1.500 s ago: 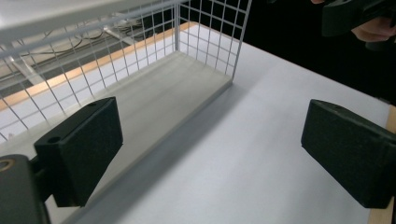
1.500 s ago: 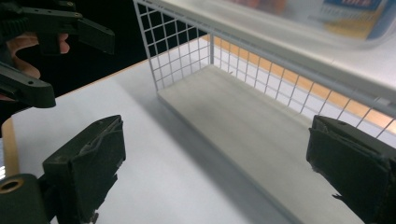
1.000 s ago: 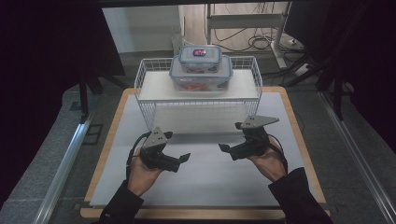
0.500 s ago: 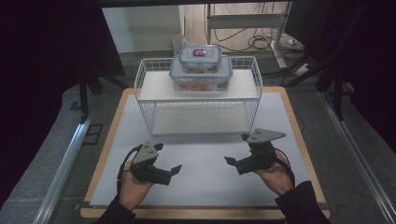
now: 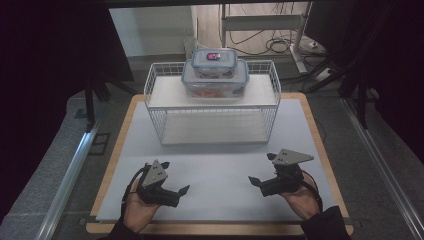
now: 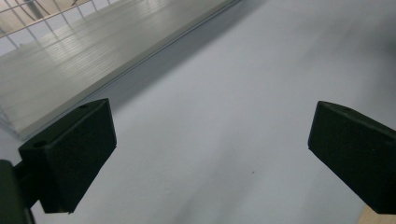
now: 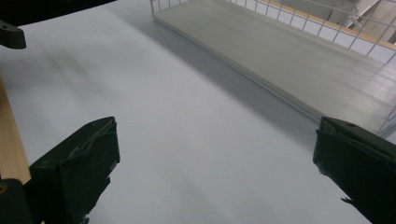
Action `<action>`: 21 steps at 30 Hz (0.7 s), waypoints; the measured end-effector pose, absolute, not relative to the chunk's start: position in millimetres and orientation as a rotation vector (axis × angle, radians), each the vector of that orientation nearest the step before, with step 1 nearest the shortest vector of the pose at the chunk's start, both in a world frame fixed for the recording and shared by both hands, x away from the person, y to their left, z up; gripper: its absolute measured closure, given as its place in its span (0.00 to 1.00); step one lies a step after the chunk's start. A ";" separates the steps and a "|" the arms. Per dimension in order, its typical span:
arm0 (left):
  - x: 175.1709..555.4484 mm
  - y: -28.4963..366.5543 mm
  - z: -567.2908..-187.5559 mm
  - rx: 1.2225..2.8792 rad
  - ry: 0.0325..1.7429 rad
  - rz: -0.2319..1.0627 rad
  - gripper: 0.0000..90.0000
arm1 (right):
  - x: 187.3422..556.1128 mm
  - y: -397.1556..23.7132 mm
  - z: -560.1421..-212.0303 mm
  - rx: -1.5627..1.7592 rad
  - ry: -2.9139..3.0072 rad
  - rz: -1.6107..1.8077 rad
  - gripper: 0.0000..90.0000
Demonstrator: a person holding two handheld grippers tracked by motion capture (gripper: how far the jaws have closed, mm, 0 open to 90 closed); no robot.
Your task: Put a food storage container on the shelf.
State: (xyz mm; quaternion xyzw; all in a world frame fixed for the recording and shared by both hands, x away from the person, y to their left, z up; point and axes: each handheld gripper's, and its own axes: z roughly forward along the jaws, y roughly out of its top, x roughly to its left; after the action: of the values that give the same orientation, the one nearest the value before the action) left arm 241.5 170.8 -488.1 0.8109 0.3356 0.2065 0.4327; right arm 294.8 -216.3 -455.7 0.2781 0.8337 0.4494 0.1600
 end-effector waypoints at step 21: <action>225.3 176.1 -516.9 2.137 0.879 0.540 0.00 | 278.8 -237.8 -488.4 0.870 2.380 1.159 0.00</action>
State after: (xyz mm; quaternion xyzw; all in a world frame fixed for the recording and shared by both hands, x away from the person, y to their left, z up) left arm 225.3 176.1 -516.9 0.8350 0.3434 0.2108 0.3748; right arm 278.8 -237.8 -488.4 0.3072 0.8407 0.4095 0.1764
